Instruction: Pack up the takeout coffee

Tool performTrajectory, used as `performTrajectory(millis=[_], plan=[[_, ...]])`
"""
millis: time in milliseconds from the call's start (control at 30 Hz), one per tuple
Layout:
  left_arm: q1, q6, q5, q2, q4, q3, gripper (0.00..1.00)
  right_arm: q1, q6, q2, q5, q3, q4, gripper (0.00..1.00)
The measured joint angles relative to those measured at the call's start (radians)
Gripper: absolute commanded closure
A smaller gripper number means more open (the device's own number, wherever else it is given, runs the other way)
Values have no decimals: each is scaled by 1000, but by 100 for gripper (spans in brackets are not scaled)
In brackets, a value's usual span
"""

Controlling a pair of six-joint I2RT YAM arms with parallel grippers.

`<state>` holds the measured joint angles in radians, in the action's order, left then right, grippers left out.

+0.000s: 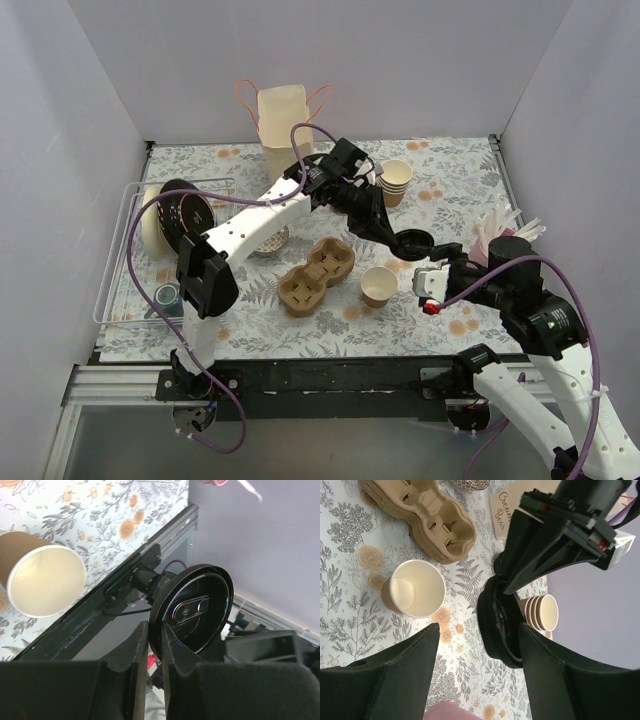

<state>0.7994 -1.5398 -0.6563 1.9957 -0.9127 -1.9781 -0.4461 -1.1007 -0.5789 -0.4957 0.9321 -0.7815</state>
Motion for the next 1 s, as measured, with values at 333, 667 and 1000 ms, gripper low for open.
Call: performTrajectory(millis=[333, 667, 1000], plan=[[-27, -65, -64, 0, 25, -17, 100, -34, -86, -6, 97, 3, -1, 35], [-27, -108, -108, -7, 35, 48, 100, -68, -142, -64, 128, 3, 15, 51], [-32, -167, -133, -64, 116, 148, 85, -98, -152, -93, 130, 3, 38, 89]])
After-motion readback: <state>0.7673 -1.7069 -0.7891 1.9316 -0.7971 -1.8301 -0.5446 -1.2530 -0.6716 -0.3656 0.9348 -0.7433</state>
